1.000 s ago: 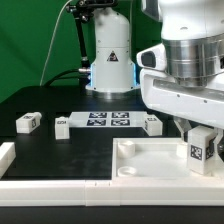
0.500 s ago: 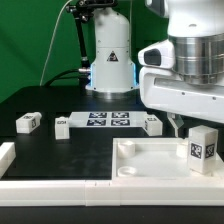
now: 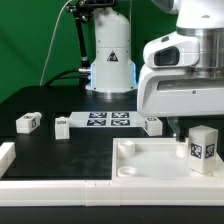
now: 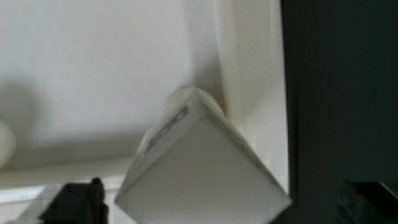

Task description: Assemble one leg

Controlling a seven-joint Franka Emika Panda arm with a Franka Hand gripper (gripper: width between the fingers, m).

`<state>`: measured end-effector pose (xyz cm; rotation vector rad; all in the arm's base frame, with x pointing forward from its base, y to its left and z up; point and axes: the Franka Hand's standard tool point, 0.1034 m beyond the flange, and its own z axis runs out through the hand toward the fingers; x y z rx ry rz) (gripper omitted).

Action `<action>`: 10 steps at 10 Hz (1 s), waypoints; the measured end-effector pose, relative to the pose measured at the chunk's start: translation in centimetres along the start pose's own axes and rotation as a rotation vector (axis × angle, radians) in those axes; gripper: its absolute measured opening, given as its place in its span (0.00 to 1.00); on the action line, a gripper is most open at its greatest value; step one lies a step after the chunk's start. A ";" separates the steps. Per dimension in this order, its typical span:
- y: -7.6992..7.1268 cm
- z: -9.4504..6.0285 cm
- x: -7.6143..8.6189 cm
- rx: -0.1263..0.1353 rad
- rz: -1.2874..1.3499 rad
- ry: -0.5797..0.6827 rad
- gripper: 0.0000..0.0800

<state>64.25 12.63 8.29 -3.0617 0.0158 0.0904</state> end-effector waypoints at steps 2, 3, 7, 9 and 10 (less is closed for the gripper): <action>0.1 0.4 0.0 0.000 -0.141 0.031 0.81; 0.2 0.8 -0.2 -0.001 -0.183 0.042 0.81; 0.8 1.4 -1.0 -0.004 -0.533 -0.004 0.81; 0.8 1.5 -0.9 -0.003 -0.517 -0.001 0.67; 0.8 1.5 -0.9 -0.003 -0.516 -0.001 0.45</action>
Offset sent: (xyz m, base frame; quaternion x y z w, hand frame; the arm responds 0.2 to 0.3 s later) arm -0.0149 0.0006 -0.0137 0.0149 0.0039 -0.2154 0.9764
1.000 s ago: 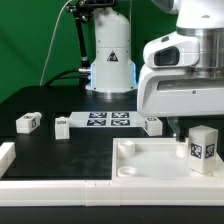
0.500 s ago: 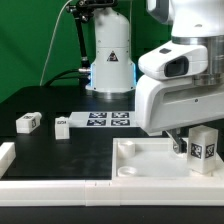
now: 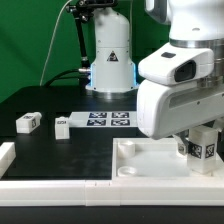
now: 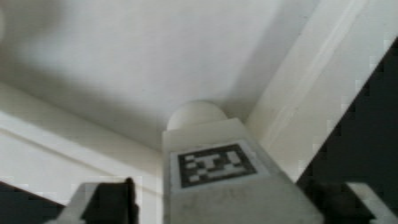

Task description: Assemble one leg

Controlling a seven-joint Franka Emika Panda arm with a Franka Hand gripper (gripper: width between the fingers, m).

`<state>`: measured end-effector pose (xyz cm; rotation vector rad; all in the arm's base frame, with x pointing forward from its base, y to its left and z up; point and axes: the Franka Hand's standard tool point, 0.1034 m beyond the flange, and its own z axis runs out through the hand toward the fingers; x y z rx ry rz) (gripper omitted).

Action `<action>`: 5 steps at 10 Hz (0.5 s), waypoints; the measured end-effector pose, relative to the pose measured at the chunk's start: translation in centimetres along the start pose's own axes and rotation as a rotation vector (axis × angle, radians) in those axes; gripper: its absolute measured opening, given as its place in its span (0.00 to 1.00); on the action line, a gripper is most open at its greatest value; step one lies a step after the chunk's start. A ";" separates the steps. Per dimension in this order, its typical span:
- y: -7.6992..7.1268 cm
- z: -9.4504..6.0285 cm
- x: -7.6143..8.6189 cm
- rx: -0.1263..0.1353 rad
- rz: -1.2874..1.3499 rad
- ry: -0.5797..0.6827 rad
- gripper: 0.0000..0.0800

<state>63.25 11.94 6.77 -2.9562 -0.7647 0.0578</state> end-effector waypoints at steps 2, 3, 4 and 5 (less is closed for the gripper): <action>0.0 0.0 0.0 0.000 0.000 0.000 0.36; 0.0 0.0 0.0 0.000 0.001 0.000 0.36; 0.0 0.0 0.0 0.000 0.015 0.000 0.36; 0.0 0.0 0.0 0.000 0.015 0.000 0.36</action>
Offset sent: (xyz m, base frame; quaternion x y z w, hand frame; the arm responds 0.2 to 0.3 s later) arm 0.0000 0.0000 0.0000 0.0000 0.0000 0.0799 0.9968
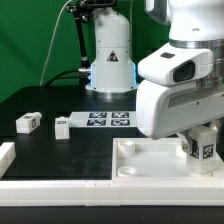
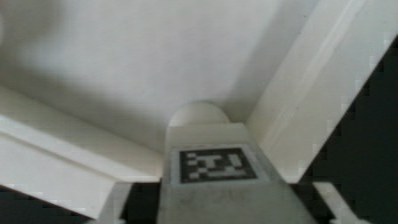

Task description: Assemble one leg

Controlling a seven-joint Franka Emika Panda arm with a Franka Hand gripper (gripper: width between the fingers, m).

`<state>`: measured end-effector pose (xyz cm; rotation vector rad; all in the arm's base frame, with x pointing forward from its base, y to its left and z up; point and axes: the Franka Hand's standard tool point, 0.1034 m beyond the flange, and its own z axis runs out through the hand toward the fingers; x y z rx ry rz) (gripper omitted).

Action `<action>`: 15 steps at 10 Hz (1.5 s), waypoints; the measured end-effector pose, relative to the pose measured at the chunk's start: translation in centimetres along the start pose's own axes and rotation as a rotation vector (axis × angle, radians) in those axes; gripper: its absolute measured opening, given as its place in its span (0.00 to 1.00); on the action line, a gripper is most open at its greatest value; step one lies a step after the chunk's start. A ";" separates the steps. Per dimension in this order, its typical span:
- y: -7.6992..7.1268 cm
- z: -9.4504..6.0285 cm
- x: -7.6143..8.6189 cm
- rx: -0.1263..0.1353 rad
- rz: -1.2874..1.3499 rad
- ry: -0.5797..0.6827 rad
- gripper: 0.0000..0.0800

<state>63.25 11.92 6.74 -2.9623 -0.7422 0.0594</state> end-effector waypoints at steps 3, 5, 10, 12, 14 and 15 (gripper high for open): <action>-0.1 0.1 0.1 0.012 0.299 0.011 0.36; -0.1 0.1 0.3 0.008 0.531 0.026 0.36; 0.2 0.1 0.5 0.074 1.127 0.045 0.37; 0.0 0.1 0.6 0.081 1.331 0.038 0.37; -0.1 0.2 0.6 0.093 1.497 0.030 0.37; -0.1 0.2 0.6 0.101 1.522 0.027 0.37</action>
Offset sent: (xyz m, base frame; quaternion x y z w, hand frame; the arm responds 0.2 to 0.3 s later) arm -0.0078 0.0026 -0.0085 -0.0170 0.0179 0.2619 0.9648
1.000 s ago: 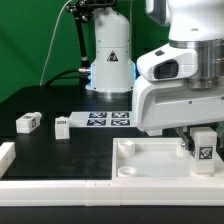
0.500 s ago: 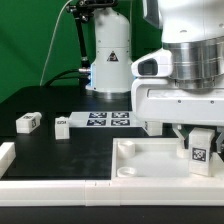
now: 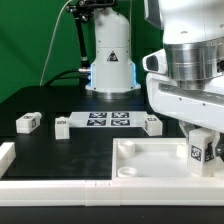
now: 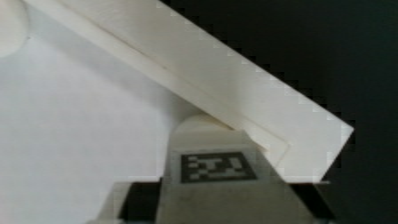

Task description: Assemble one leg

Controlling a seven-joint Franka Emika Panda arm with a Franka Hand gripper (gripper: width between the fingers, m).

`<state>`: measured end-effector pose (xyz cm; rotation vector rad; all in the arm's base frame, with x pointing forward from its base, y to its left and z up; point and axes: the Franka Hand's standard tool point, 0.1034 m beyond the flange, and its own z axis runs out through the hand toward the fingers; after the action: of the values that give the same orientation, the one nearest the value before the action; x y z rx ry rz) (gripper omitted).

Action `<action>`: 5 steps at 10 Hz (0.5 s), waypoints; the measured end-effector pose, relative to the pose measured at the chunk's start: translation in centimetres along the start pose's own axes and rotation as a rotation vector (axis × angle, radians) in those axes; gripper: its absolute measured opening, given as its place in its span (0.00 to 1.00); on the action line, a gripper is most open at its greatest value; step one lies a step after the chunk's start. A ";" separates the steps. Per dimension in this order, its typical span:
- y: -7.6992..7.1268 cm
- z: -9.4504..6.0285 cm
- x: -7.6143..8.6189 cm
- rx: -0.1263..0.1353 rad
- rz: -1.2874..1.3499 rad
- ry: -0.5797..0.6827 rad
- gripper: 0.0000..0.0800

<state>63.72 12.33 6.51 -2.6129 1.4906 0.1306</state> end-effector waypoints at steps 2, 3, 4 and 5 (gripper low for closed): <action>0.0 0.0 -0.1 0.003 0.068 -0.006 0.46; 0.0 0.1 -0.2 0.002 0.039 -0.006 0.46; -0.1 0.1 -0.2 0.002 -0.001 -0.006 0.68; 0.0 0.0 -0.3 -0.011 -0.066 -0.012 0.68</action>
Offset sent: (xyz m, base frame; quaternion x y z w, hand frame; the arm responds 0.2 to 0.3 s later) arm 0.0000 0.0000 0.0000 0.0000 0.0000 -0.0799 0.9968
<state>63.56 12.53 6.54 -2.6612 1.4025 0.1473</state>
